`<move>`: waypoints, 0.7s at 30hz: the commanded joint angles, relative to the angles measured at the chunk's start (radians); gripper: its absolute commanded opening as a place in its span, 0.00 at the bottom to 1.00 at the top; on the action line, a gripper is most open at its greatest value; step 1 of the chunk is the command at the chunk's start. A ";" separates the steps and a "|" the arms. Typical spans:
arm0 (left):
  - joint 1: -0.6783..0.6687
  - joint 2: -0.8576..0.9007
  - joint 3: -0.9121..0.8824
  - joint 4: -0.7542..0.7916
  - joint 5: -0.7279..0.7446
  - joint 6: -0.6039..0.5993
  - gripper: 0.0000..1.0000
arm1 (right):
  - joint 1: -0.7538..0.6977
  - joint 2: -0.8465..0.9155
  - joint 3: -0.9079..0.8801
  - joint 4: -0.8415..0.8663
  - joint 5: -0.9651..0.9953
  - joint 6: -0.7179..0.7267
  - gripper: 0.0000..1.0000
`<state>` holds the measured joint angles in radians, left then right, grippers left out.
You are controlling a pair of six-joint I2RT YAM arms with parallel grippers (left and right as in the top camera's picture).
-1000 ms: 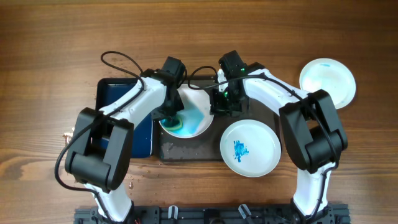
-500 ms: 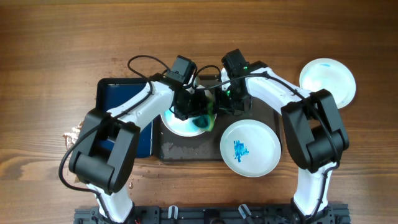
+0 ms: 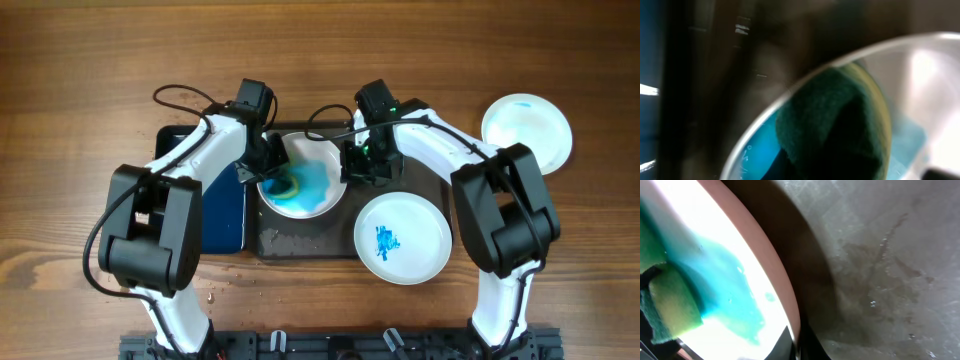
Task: Clean dirty plates on tray and stack at the side
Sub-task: 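Scrub the plate with the sponge in circles, left gripper, right holding rim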
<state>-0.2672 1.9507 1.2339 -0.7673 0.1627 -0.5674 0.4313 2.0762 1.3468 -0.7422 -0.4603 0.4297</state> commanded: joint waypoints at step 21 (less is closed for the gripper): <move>0.047 0.068 -0.052 0.200 -0.011 0.053 0.04 | -0.001 0.047 -0.014 -0.029 0.080 -0.011 0.05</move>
<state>-0.3019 1.9945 1.1957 -0.5083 0.4824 -0.4870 0.4274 2.0777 1.3491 -0.7597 -0.4625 0.4294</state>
